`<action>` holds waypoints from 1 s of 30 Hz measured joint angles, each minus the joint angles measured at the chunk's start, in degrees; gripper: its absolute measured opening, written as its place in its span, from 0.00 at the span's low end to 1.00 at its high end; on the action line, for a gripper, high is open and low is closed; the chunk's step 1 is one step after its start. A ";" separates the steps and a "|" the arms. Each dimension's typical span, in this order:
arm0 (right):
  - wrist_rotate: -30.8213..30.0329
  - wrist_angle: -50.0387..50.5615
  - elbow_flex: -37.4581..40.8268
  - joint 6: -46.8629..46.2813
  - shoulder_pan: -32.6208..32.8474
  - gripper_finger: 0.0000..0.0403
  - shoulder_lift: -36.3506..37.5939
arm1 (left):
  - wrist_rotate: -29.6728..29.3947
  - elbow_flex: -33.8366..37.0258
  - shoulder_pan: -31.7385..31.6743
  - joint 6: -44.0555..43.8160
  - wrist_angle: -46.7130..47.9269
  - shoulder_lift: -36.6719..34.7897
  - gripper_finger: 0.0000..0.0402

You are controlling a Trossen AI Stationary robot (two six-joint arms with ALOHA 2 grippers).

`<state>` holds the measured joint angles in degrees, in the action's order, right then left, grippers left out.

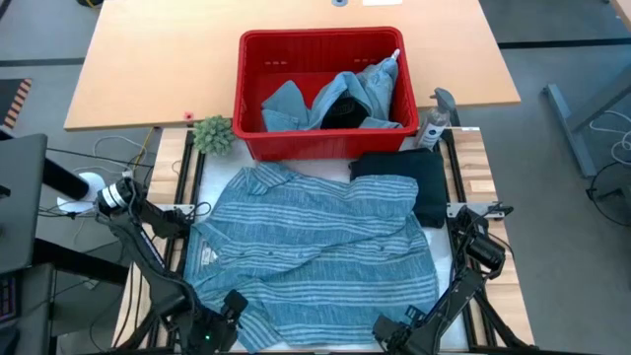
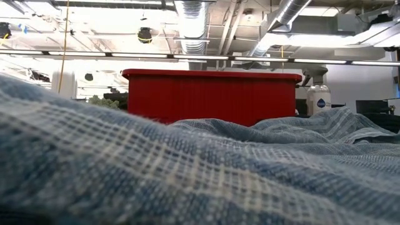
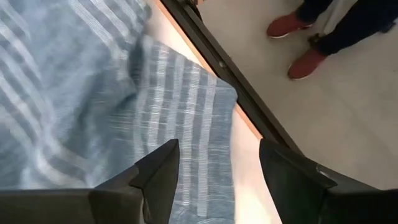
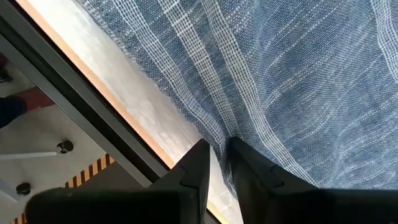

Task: Fold Laundry from Bin
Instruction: Fold the blue polo shirt

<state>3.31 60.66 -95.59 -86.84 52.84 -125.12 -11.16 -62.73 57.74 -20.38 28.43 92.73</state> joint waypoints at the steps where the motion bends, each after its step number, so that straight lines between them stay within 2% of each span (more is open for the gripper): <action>1: 0.00 -0.02 0.00 0.19 0.00 0.23 0.00 | -0.09 -0.02 0.02 -0.26 -0.37 0.64 0.52; 7: -0.15 0.00 0.00 0.32 0.00 0.23 0.00 | -0.78 0.01 -0.01 2.17 -4.64 3.94 0.52; 15: -0.17 0.11 0.00 0.32 -0.02 0.23 0.03 | -3.05 0.89 0.32 2.31 -8.11 4.37 0.52; 20: -0.18 0.12 0.00 0.33 -0.04 0.23 0.03 | -1.48 3.32 0.33 3.28 -12.79 5.05 0.52; 26: -0.17 0.13 0.00 1.22 -0.04 0.23 0.04 | 1.72 3.92 0.24 5.34 -13.21 6.61 0.52; 30: -0.17 0.09 0.00 1.22 -0.04 0.23 0.04 | 1.60 3.92 0.39 7.71 -14.24 8.24 0.52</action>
<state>3.14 60.75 -95.59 -85.62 52.80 -125.08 -9.57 -58.81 58.13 -12.66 14.19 100.97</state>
